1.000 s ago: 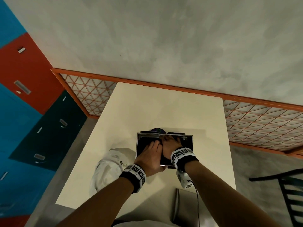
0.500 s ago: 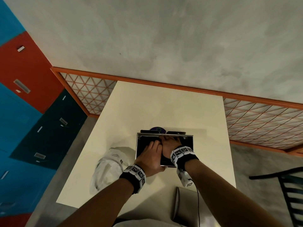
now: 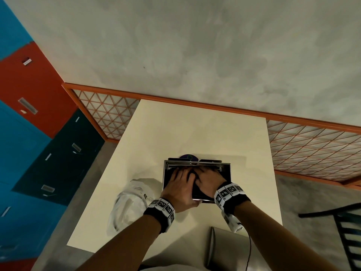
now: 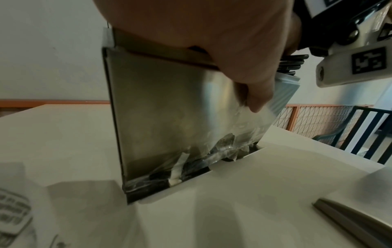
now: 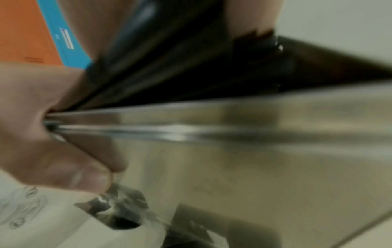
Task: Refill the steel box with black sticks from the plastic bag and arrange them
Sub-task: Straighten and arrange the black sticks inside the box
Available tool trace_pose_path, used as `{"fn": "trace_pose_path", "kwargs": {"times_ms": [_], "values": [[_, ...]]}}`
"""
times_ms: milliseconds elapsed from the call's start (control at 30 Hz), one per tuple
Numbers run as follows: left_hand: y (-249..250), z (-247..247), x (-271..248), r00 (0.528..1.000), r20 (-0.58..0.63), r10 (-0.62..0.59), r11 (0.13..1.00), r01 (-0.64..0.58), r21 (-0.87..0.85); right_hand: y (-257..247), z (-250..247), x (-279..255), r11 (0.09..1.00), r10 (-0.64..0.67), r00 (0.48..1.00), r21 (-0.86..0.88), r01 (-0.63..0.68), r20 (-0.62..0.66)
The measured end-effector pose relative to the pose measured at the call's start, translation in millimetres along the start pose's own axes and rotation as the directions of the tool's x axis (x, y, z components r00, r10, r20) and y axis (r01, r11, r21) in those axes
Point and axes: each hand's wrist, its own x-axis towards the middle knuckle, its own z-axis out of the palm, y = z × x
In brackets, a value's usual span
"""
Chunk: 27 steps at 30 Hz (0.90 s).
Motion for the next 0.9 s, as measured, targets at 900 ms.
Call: {"fn": "trace_pose_path", "kwargs": {"times_ms": [900], "values": [[-5, -1, -16, 0.995, 0.100, -0.025, 0.974, 0.047, -0.223, -6, 15, -73, 0.995, -0.063, 0.998, 0.077, 0.061, 0.017]]}}
